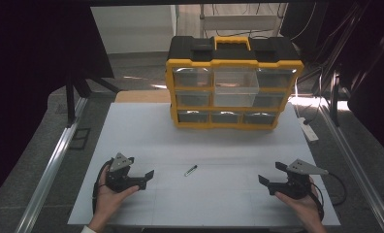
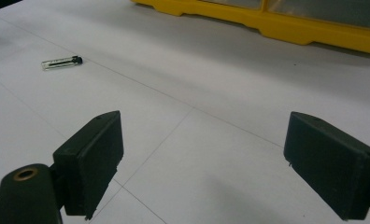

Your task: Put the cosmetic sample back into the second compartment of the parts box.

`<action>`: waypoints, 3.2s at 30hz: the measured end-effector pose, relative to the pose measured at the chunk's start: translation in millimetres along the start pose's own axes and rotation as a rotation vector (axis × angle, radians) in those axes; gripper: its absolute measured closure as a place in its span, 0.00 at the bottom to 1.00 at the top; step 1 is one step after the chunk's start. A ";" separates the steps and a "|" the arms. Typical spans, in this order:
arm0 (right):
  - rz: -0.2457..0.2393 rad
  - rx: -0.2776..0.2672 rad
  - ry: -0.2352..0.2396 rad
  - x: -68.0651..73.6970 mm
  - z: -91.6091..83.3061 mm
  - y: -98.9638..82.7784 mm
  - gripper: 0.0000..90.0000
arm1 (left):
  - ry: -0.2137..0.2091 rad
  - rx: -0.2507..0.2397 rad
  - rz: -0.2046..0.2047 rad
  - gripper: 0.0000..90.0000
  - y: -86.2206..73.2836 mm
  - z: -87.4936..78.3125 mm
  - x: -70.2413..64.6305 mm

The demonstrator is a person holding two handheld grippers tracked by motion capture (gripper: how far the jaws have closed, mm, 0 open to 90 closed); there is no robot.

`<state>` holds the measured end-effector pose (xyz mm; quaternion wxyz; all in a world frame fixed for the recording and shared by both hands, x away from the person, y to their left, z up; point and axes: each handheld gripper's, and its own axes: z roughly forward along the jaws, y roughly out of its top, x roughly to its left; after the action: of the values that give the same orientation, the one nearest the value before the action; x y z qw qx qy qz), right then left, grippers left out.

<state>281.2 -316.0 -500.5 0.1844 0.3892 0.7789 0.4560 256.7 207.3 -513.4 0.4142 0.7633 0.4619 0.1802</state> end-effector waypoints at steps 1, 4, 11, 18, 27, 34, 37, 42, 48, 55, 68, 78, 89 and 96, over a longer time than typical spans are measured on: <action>0.000 0.000 0.000 0.0 0.0 0.0 0.14 | 0.000 0.000 0.000 0.08 0.0 0.0 0.0; -0.005 0.011 0.005 -1.7 1.4 -0.9 0.14 | 0.001 0.000 0.004 0.08 0.4 0.8 -0.8; 0.010 0.019 0.007 -3.3 0.3 -2.5 0.14 | -0.002 -0.001 0.015 0.08 0.2 1.9 -1.8; 0.026 0.017 0.001 -5.0 -0.2 -2.2 0.14 | -0.006 0.004 0.022 0.08 -0.1 2.0 -3.3; 0.028 0.007 0.023 -5.3 -0.5 -1.8 0.15 | 0.004 0.007 0.036 0.08 1.8 3.0 -11.6; 0.025 0.005 0.034 -5.0 -0.2 -1.3 0.15 | -0.001 0.017 0.056 0.08 4.2 5.9 -15.6; 0.024 0.007 0.039 -4.5 1.4 -1.2 0.15 | -0.002 0.018 0.051 0.08 4.6 6.0 -14.9; 0.032 0.004 0.043 -5.3 4.5 0.1 0.15 | -0.001 0.014 0.056 0.08 5.9 2.9 -16.3; 0.033 0.003 0.047 -3.3 2.5 -0.6 0.15 | -0.001 0.003 0.066 0.08 10.5 -1.4 -17.4; 0.031 0.007 0.048 -0.7 2.9 -1.9 0.15 | -0.011 -0.001 0.063 0.08 17.7 -4.8 -16.1; 0.028 0.008 0.048 -2.7 4.8 -1.3 0.15 | -0.022 0.001 0.058 0.07 30.8 -12.0 -13.5; 0.025 0.011 0.044 -3.1 5.0 -1.6 0.15 | -0.034 0.020 0.079 0.08 43.8 -9.4 -17.9; 0.020 0.016 0.042 -3.5 5.9 -1.9 0.15 | -0.059 0.049 0.094 0.08 53.5 -3.4 -25.0; 0.017 0.018 0.040 -3.6 6.4 -1.9 0.15 | -0.075 0.065 0.101 0.08 58.7 3.1 -30.4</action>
<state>286.8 -315.6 -505.7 0.1616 0.3883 0.7831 0.4581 275.9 166.4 -465.1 0.3967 0.8048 0.4125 0.1572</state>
